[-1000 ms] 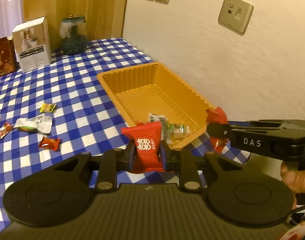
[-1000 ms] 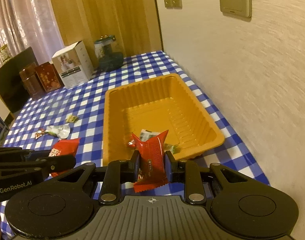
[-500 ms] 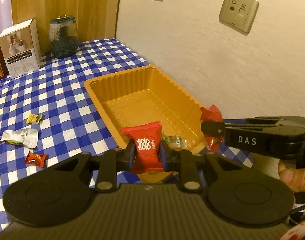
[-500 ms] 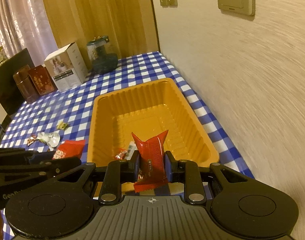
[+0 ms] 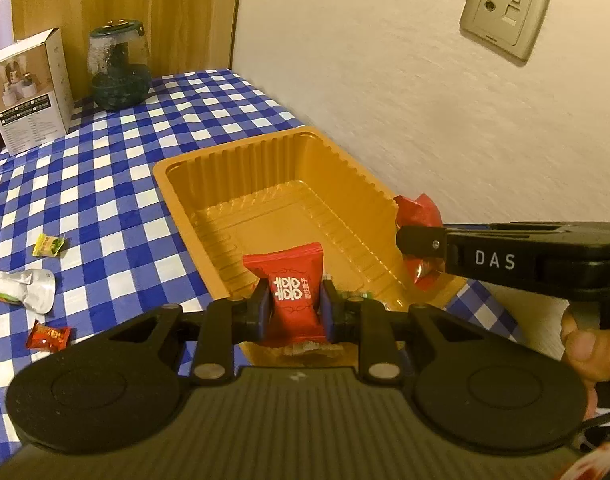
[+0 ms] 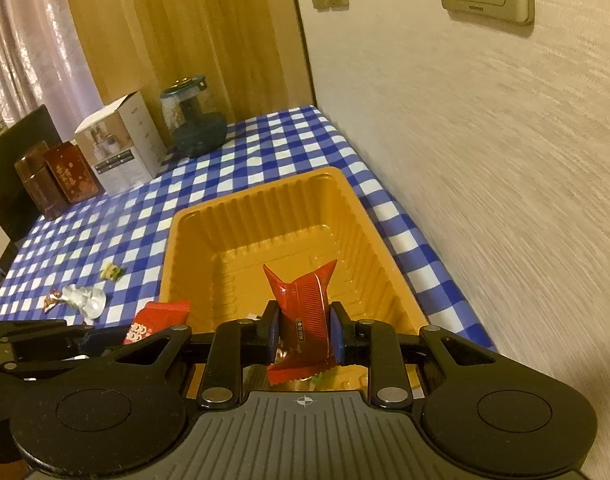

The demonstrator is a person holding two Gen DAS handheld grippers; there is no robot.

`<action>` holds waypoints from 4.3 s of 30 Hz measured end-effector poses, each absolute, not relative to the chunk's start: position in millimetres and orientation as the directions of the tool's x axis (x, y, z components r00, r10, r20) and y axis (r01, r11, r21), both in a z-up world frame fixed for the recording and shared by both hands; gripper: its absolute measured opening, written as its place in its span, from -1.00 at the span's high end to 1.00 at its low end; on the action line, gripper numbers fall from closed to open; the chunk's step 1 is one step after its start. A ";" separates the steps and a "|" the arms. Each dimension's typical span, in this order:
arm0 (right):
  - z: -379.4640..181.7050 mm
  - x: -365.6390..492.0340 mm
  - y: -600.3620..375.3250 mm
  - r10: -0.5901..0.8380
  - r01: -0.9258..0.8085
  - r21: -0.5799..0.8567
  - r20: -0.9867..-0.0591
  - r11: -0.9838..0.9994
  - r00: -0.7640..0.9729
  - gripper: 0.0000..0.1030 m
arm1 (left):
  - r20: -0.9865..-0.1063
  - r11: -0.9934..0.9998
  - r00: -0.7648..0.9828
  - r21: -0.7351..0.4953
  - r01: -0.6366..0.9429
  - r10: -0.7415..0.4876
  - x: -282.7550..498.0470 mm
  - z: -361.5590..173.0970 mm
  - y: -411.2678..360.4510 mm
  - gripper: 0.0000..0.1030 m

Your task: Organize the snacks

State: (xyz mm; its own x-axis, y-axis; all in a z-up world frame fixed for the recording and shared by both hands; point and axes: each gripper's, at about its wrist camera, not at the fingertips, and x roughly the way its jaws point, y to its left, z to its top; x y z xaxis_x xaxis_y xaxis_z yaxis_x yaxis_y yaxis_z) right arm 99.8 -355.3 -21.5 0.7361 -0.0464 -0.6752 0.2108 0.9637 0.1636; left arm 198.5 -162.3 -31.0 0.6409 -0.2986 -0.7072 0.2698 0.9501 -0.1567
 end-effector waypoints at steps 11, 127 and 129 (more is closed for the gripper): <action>-27.4 100.9 -359.5 -0.049 0.228 0.175 -0.683 0.958 0.729 0.49 | -0.705 0.957 0.656 -0.123 0.261 -0.269 203.0 -42.3 -156.4 0.36; -70.9 159.5 -116.4 0.252 -0.293 0.069 -0.717 0.954 0.650 -0.27 | -0.719 0.987 0.695 -0.120 -0.110 -0.010 105.0 -40.3 126.6 -0.21; -77.6 168.4 -113.4 0.259 -0.324 0.049 -0.718 0.945 0.646 -0.27 | -0.722 0.988 0.692 -0.117 -0.104 -0.013 112.0 -43.7 129.5 -0.21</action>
State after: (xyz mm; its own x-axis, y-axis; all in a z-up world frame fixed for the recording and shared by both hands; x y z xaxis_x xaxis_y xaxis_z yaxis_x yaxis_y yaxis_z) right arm 168.4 -113.4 -77.6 0.6460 0.2592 -0.7180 -0.3241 0.9447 0.0494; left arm 112.0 129.5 -43.7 0.6922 -0.0128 -0.7216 -0.1040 0.9877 -0.1172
